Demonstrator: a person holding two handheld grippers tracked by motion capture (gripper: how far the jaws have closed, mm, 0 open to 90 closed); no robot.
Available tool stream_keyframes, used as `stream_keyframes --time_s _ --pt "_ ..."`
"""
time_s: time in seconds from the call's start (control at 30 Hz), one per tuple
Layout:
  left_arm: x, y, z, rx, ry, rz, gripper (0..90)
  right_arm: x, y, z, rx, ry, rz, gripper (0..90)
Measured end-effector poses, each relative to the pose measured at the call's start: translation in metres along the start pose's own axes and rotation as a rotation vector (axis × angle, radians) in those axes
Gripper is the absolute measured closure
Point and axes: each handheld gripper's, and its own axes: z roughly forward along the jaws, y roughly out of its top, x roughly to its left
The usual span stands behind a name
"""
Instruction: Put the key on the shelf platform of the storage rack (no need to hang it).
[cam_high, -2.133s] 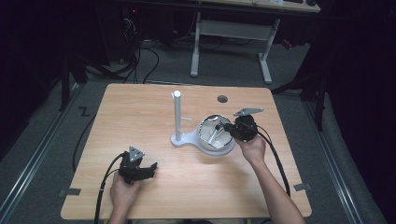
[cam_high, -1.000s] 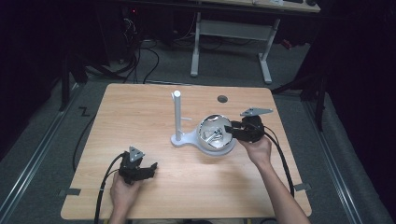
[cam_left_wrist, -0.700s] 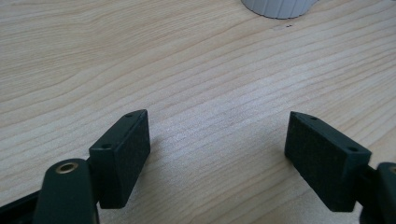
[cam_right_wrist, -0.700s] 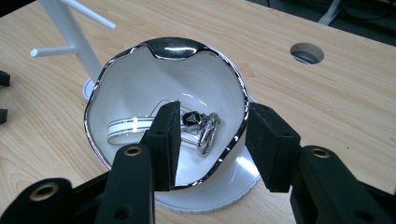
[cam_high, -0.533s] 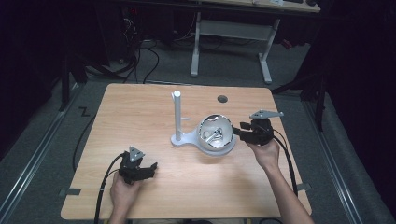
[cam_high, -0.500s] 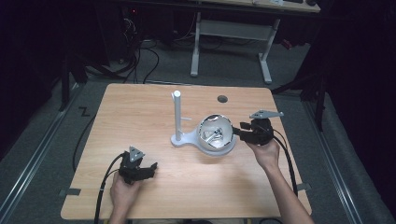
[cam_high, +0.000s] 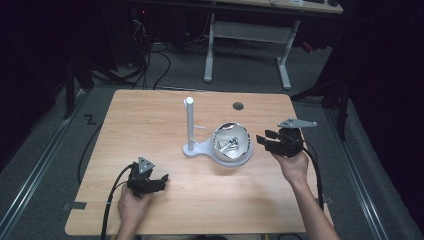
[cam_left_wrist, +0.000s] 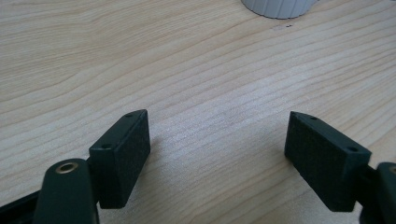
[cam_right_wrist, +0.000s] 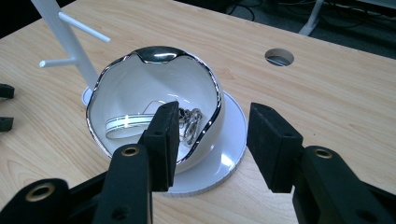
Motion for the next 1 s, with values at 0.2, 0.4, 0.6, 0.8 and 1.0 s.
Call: stream_keyframes --time_s 0.2,0.4,0.6,0.8,1.0 --pt "0.0 0.0 0.0 0.0 0.0 0.0 22.8 0.0 -0.001 -0.009 -0.005 -0.016 -0.009 54.3" --pt "0.0 0.0 0.0 0.0 0.0 0.0 22.8 -0.001 -0.003 -0.015 -0.009 -0.022 -0.011 54.3" --pt "0.0 0.0 0.0 0.0 0.0 0.001 22.8 -0.004 -0.01 -0.023 -0.014 -0.046 -0.005 54.0" --pt "0.0 0.0 0.0 0.0 0.001 0.001 23.0 -0.008 -0.02 -0.036 -0.036 -0.054 0.019 53.9" --pt "0.0 0.0 0.0 0.0 0.003 0.001 23.1 -0.009 -0.028 -0.045 -0.054 -0.047 0.036 53.4"
